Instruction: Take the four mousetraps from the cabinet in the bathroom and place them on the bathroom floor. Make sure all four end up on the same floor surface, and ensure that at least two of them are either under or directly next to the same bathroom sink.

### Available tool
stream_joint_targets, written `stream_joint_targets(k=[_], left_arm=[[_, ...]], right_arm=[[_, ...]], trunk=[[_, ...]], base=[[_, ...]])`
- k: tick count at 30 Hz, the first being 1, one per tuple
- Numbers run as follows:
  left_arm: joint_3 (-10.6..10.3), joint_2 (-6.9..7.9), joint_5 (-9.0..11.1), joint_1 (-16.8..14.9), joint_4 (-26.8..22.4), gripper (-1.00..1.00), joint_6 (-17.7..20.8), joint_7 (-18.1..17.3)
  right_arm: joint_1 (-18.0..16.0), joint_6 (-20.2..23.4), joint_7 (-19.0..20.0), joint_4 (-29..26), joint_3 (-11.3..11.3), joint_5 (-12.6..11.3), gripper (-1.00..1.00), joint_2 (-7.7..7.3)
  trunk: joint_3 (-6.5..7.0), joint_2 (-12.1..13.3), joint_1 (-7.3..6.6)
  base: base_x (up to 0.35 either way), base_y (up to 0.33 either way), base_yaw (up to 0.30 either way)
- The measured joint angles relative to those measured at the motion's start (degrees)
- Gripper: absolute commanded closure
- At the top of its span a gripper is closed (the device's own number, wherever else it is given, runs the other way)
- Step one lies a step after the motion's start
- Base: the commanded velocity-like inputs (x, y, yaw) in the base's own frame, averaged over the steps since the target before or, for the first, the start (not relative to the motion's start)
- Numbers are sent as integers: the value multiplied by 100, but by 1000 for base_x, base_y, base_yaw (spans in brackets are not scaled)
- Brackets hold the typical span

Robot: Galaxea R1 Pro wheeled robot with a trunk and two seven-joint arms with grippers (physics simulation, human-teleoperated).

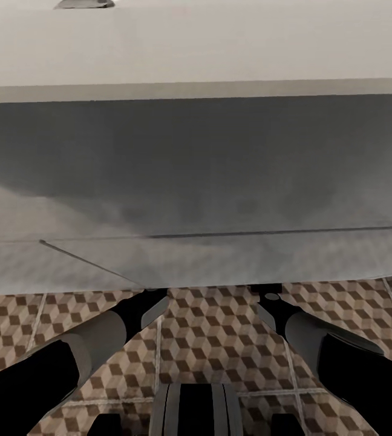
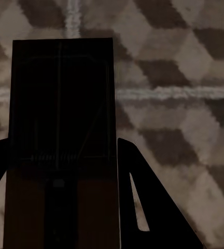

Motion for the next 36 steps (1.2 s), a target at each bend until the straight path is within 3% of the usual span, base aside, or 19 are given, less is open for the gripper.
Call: stream_joint_targets(k=[8,18,36], left_arm=[[1,2,0,0,-1,100,0,-1],[0,3,0,0,-7,100,0,0],[12,-6,9,0,-51,100,1,7]], right_arm=[[0,5,-250,-17,31,23,100,0],[0,13,-266,-17,33,24,100,3],[0,18,-267,-27,43,33,100,-20]], trunk=[[-37,0,0],[-45,0,0],[-47,0,0]], base=[[0,0,36],[0,0,191],[0,0,12]])
